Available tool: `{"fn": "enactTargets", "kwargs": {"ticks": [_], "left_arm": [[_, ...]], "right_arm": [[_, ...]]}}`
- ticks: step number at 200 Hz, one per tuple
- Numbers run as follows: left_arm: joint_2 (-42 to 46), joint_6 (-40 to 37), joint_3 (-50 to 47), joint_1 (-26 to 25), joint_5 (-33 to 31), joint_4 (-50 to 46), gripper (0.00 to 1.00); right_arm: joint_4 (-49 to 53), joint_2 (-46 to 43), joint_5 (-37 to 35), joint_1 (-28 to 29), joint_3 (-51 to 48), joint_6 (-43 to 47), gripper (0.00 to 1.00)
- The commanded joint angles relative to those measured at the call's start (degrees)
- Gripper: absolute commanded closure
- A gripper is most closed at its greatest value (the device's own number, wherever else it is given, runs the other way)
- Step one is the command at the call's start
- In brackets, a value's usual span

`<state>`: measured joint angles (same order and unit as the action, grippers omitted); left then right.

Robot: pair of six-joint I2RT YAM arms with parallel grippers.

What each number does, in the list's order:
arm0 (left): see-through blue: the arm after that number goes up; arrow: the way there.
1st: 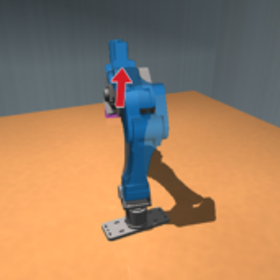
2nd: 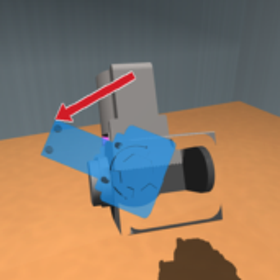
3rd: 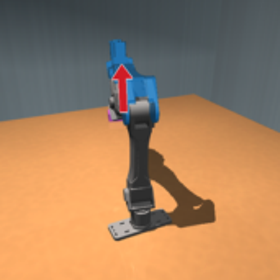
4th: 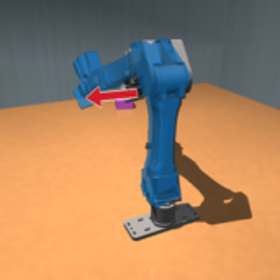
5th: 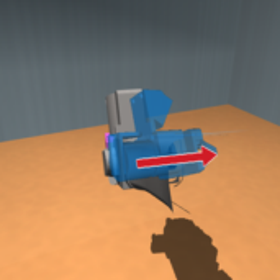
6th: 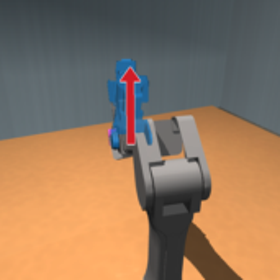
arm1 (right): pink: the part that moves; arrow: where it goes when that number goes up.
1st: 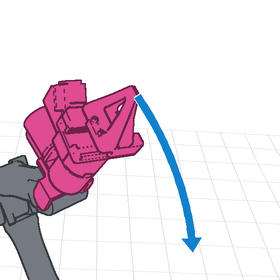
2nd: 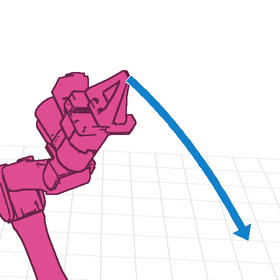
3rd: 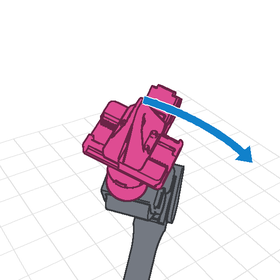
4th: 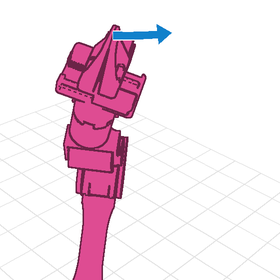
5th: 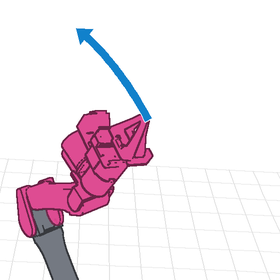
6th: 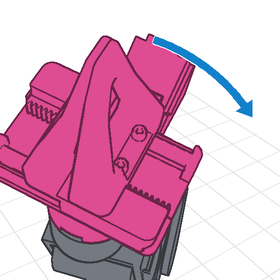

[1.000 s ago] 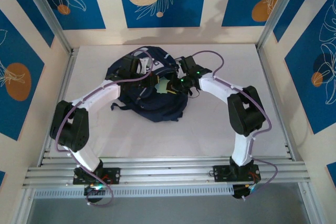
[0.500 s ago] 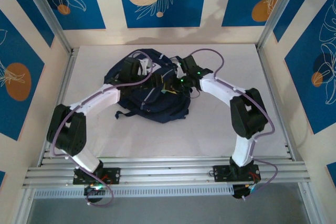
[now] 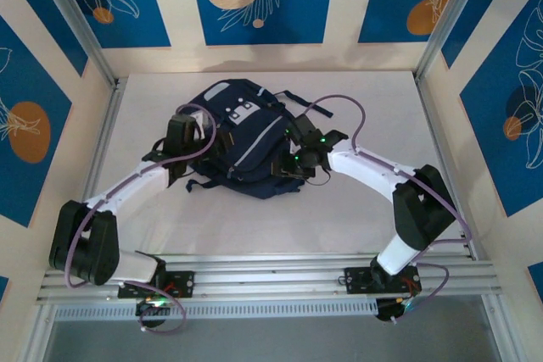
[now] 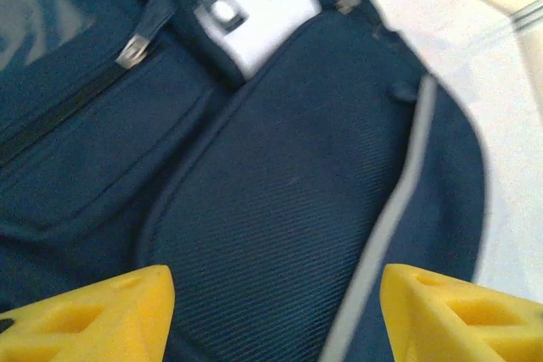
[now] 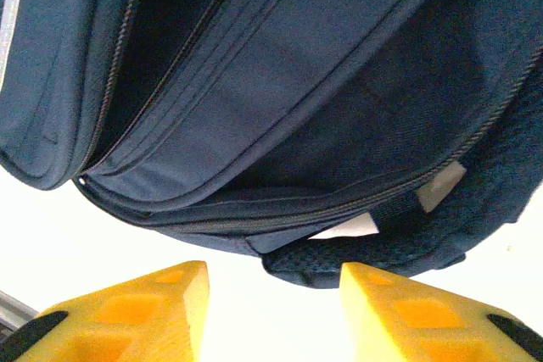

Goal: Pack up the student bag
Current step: Close the student bag at the top-center of the table, then zip the student bag at the top-center of the table.

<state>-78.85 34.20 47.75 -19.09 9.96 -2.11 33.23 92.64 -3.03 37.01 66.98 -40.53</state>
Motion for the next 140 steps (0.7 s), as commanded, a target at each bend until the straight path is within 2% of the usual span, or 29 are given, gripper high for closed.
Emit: {"fn": "enactTargets", "kwargs": {"ticks": [1, 21, 60, 78, 87, 115, 140], "left_arm": [[-0.43, 0.82, -2.18, 0.92, -2.12, 1.22, 0.35], [-3.03, 1.31, -1.82, 1.07, 0.53, 3.85, 0.35], [-9.91, 0.01, 2.11, 1.09, 4.35, 4.29, 0.38], [-12.70, 1.19, 2.14, 1.12, 7.45, 5.71, 0.48], [-13.32, 1.85, 1.65, 1.03, 8.52, 6.41, 0.55], [-11.22, 3.54, -1.18, 1.07, 9.09, 9.50, 0.79], [-9.28, 5.77, -2.02, 0.99, 10.82, 11.49, 0.91]], "right_arm": [[-3.48, 1.04, 1.46, -0.10, -1.18, -2.97, 0.54], [-6.46, 2.10, 3.46, 0.84, -1.42, -3.98, 0.54], [-8.13, 2.45, 1.02, 5.32, -0.45, -4.31, 0.54], [-10.06, 2.27, 1.53, 6.93, -0.67, -4.61, 0.53], [-10.65, 2.27, 1.38, 7.72, -0.46, -4.88, 0.49], [-11.70, 4.42, 0.42, 10.96, 1.86, -3.05, 0.44], [-10.41, 8.79, -0.33, 12.15, 6.26, -2.74, 0.43]]}}
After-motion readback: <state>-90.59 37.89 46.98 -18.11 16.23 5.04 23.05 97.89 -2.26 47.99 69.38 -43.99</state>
